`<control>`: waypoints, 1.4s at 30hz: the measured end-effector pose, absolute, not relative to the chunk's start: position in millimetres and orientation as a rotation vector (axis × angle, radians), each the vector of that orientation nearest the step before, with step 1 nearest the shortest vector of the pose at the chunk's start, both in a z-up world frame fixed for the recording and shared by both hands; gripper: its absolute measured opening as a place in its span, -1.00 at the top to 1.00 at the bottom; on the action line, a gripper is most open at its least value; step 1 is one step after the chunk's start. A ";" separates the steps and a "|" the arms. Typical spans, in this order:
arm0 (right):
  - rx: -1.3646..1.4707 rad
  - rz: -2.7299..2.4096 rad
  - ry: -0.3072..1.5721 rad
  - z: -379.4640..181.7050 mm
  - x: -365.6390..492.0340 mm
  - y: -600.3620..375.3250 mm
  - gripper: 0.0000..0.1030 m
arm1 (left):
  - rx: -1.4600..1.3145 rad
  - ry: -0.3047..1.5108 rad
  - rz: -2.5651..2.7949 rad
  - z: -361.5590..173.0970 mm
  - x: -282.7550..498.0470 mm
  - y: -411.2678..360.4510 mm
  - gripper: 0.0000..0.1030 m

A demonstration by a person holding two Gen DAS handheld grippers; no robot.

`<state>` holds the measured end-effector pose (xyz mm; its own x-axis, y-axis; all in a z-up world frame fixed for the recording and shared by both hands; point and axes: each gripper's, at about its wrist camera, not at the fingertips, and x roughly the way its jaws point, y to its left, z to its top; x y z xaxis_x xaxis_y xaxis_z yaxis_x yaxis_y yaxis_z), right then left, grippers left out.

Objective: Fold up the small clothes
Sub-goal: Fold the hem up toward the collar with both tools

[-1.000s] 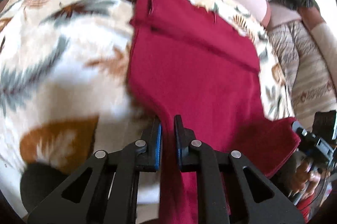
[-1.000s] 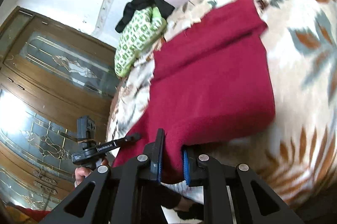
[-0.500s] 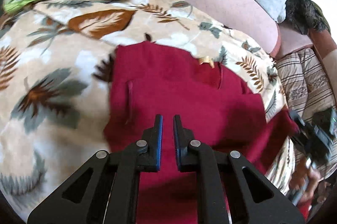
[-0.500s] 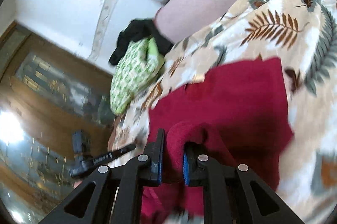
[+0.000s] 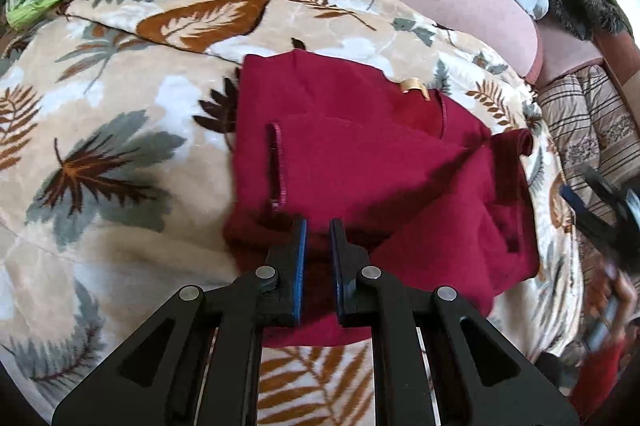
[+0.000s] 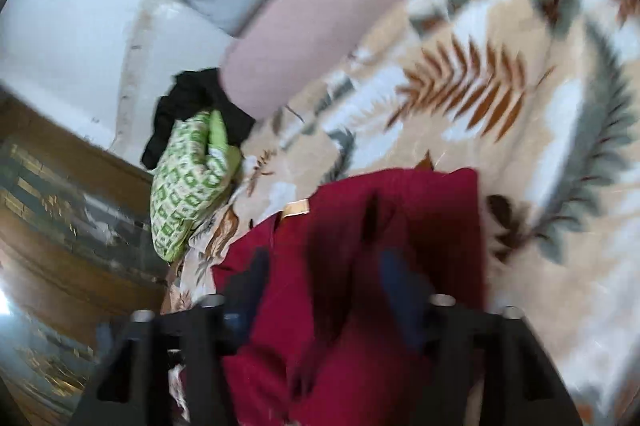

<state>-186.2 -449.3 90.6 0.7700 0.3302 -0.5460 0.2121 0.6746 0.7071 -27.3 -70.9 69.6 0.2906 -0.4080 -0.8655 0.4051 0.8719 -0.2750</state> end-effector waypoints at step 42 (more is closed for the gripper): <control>0.439 -0.121 0.838 67.9 -86.3 -436.6 0.84 | 0.119 1.059 -0.449 40.6 57.0 -140.1 0.00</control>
<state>-86.3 -436.6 67.9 0.6678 0.0671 -0.7413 0.2740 0.9038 0.3287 57.0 -140.1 40.6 0.4087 -0.2991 -0.8623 0.4118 0.9036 -0.1183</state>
